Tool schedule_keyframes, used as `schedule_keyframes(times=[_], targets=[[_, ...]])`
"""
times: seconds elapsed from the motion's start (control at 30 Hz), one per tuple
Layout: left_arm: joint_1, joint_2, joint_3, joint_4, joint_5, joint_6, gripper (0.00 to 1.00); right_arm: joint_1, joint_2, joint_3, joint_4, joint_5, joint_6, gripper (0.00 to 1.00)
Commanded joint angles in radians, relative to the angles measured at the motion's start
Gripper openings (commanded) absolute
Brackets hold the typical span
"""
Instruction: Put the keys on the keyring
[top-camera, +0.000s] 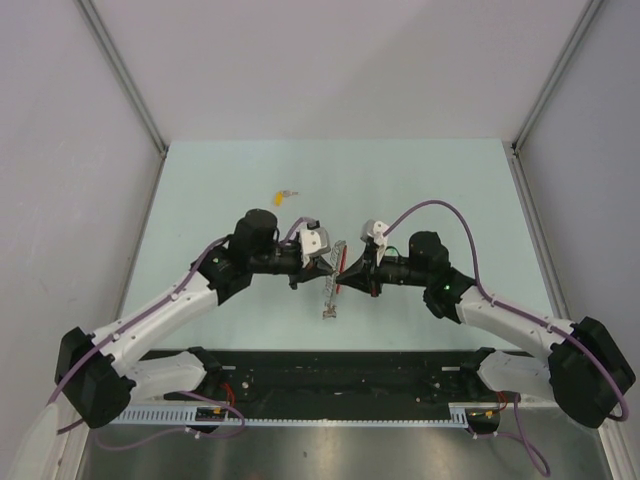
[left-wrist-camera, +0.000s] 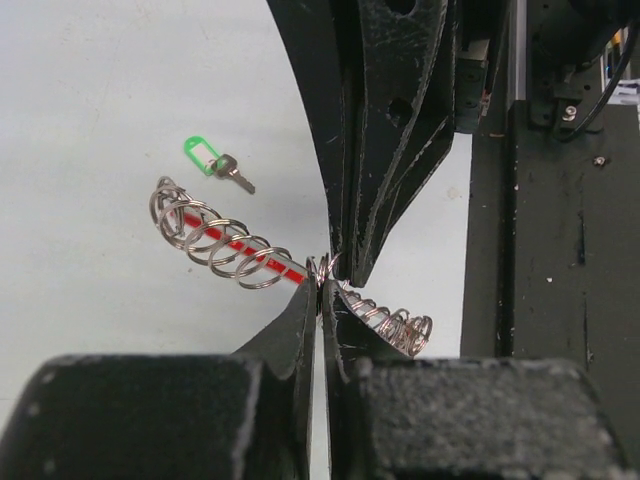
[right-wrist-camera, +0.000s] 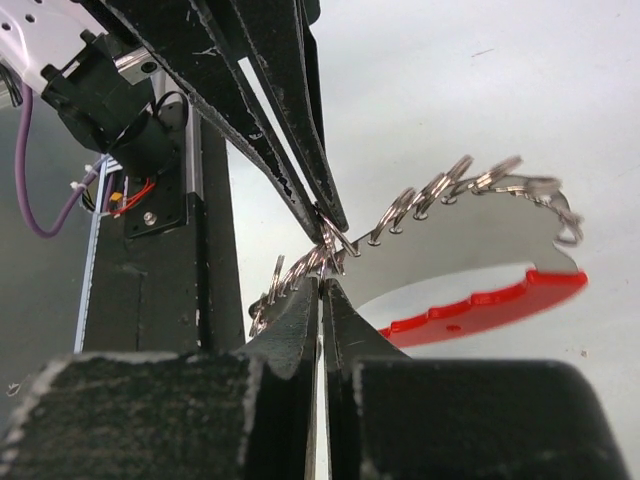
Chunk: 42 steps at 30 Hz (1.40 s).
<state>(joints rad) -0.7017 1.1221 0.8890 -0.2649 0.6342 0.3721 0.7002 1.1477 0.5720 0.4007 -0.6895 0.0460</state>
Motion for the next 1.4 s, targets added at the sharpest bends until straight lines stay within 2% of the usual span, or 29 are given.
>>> schedule_keyframes(times=[0.0,0.13,0.2,0.27,0.47,0.63,0.77,0.93,1.1,1.27,1.37], targets=[[0.008,-0.053,-0.062,0.136,-0.013,-0.162,0.04,0.005,-0.036,0.022,-0.032,-0.008,-0.043,0.0],[0.005,-0.061,-0.142,0.246,-0.011,-0.306,0.02,0.005,-0.036,0.029,-0.083,-0.005,-0.095,0.0],[0.002,-0.068,-0.199,0.35,-0.022,-0.36,0.02,0.007,-0.032,0.032,-0.115,0.005,-0.11,0.0],[-0.002,-0.073,-0.267,0.416,-0.054,-0.429,0.16,0.007,-0.028,0.032,-0.144,0.016,-0.132,0.0],[-0.004,-0.087,-0.432,0.653,-0.174,-0.532,0.18,0.007,0.015,0.057,-0.223,0.062,-0.189,0.0],[-0.004,-0.128,-0.547,0.815,-0.226,-0.536,0.36,0.034,0.064,0.106,-0.301,0.116,-0.205,0.0],[-0.004,-0.163,-0.64,0.938,-0.245,-0.523,0.5,0.077,0.106,0.15,-0.381,0.215,-0.219,0.0],[-0.004,-0.176,-0.682,1.032,-0.231,-0.472,0.54,0.099,0.15,0.219,-0.485,0.226,-0.219,0.0],[-0.004,-0.125,-0.703,1.125,-0.153,-0.432,0.52,0.108,0.179,0.25,-0.537,0.2,-0.225,0.0],[-0.004,-0.088,-0.674,1.112,-0.053,-0.415,0.48,0.119,0.173,0.272,-0.576,0.211,-0.222,0.0],[-0.008,-0.079,-0.671,1.109,-0.027,-0.435,0.5,0.119,0.165,0.273,-0.571,0.217,-0.206,0.0]])
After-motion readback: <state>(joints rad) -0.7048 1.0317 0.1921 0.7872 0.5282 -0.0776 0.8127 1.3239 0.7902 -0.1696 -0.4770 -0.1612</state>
